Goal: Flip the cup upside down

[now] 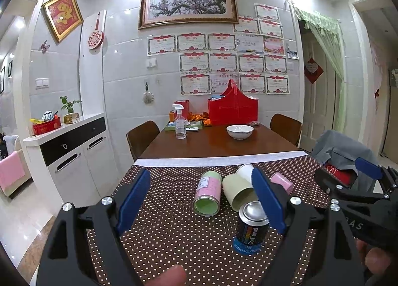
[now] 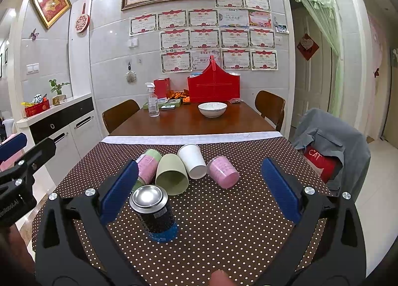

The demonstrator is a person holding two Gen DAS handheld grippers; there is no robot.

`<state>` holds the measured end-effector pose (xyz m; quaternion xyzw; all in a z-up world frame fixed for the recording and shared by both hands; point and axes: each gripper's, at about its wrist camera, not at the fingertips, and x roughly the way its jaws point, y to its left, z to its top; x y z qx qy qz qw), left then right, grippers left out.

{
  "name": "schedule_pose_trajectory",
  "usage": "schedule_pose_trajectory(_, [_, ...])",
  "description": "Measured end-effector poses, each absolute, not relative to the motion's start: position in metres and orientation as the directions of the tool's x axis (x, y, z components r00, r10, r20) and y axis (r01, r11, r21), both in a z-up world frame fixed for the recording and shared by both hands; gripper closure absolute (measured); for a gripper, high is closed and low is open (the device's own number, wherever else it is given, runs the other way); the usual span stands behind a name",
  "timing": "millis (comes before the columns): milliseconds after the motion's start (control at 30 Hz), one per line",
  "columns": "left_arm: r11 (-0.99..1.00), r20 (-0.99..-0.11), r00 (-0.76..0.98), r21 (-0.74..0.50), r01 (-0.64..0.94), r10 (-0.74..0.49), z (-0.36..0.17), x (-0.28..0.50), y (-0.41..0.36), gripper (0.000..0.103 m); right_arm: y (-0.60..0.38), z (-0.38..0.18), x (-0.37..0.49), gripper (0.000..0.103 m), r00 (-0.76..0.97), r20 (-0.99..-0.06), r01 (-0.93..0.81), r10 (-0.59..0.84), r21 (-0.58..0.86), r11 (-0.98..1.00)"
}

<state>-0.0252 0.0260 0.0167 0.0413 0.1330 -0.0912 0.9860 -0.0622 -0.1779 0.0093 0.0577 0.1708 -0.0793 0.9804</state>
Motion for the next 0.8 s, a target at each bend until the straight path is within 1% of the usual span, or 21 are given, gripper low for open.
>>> schedule_pose_trajectory(133, [0.981, -0.269, 0.948, 0.055, 0.188, -0.167, 0.0158, -0.0245, 0.0260, 0.021, -0.1779, 0.0093, -0.0621, 0.006, 0.929, -0.345, 0.176, -0.137, 0.087, 0.981])
schedule_pose_trajectory(267, [0.981, -0.240, 0.957, 0.068, 0.181, -0.160, 0.0158, -0.0277, 0.0257, 0.020, -0.1773, 0.0093, -0.0604, 0.006, 0.928, -0.346, 0.175, -0.135, 0.085, 0.981])
schedule_pose_trajectory(433, [0.983, -0.230, 0.961, 0.069, 0.171, -0.151, 0.0159, -0.0291, 0.0253, 0.019, -0.1769, 0.0062, -0.0565, 0.006, 0.927, -0.351, 0.171, -0.131, 0.086, 0.981])
schedule_pose_trajectory(533, [0.983, -0.236, 0.960, 0.065, 0.170, -0.150, 0.0150, -0.0282, 0.0252, 0.019, -0.1767, 0.0056, -0.0565, 0.006, 0.927, -0.352, 0.171, -0.131, 0.086, 0.982])
schedule_pose_trajectory(633, [0.983, -0.241, 0.959, 0.068, 0.168, -0.148, 0.0145, -0.0270, 0.0243, 0.014, -0.1766, 0.0056, -0.0563, 0.006, 0.927, -0.351, 0.172, -0.132, 0.085, 0.981])
schedule_pose_trajectory(800, [0.985, -0.252, 0.957, 0.064, 0.163, -0.142, 0.0141, -0.0256, 0.0245, 0.014, -0.1766, 0.0056, -0.0563, 0.006, 0.927, -0.351, 0.170, -0.130, 0.085, 0.982])
